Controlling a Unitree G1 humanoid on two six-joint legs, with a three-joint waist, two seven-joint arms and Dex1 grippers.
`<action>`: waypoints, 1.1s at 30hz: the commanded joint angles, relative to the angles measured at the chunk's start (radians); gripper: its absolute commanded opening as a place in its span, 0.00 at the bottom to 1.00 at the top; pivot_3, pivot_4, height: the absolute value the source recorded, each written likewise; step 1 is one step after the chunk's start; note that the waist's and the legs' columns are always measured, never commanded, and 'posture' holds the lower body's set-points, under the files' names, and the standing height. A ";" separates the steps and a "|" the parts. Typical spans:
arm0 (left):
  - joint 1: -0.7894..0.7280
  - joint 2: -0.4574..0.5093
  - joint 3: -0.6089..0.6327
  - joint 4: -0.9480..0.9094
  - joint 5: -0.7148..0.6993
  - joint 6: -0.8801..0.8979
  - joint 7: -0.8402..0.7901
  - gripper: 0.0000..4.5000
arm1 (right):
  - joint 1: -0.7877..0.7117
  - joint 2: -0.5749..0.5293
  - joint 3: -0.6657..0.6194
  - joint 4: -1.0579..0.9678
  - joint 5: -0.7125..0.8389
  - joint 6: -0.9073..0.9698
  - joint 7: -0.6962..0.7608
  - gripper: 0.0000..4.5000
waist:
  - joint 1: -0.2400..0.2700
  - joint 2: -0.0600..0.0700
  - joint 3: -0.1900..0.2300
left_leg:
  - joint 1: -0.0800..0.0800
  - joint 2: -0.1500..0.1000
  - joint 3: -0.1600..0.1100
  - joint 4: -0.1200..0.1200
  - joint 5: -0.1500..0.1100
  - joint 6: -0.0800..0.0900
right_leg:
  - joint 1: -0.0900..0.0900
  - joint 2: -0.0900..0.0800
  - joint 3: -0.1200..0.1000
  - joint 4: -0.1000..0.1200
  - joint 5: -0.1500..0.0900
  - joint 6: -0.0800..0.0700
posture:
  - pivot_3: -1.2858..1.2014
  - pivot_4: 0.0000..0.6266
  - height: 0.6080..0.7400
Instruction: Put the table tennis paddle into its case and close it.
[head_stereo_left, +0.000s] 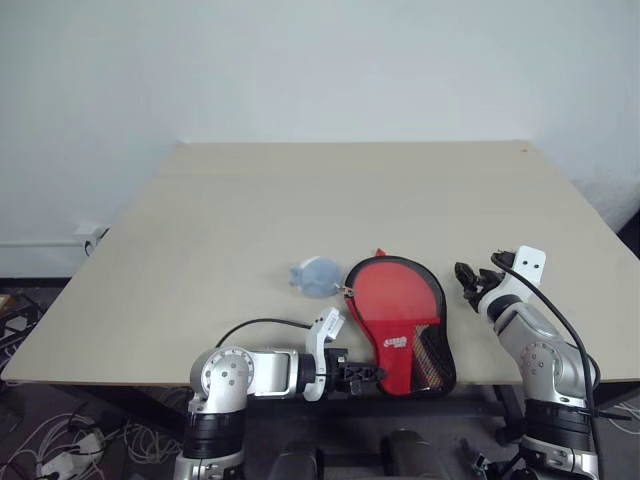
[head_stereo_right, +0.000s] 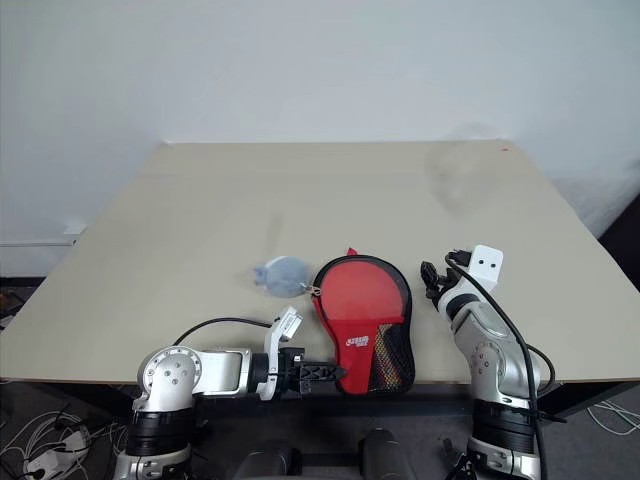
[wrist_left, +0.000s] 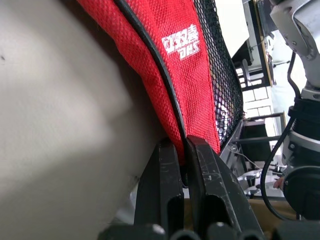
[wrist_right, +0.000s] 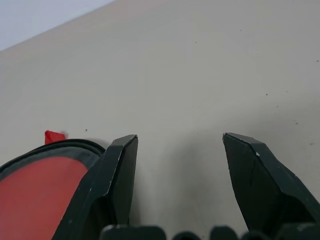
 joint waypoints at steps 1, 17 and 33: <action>0.029 0.008 -0.026 -0.032 -0.058 0.016 0.009 0.01 | -0.005 -0.004 0.000 -0.055 0.010 0.003 0.001 0.65 | 0.000 0.000 0.000 | 0.000 0.000 0.000 0.000 0.000 0.000 | 0.000 0.000 0.000 0.000 0.000 0.000 | 0.52 0.00 1.00; 0.094 0.017 -0.026 -0.075 -0.162 0.016 0.098 0.01 | 0.010 0.000 0.007 -0.072 0.014 0.027 0.000 0.65 | 0.000 0.000 0.000 | 0.000 0.000 0.000 0.000 0.000 0.000 | 0.000 0.000 0.000 0.000 0.000 0.000 | 0.52 0.00 1.00; 0.115 0.035 -0.030 -0.088 -0.227 0.016 0.154 0.01 | 0.006 0.001 0.008 -0.065 0.012 0.023 0.001 0.65 | 0.000 0.000 0.000 | 0.000 0.000 0.000 0.000 0.000 0.000 | 0.000 -0.001 0.000 0.000 0.000 0.000 | 0.52 0.00 1.00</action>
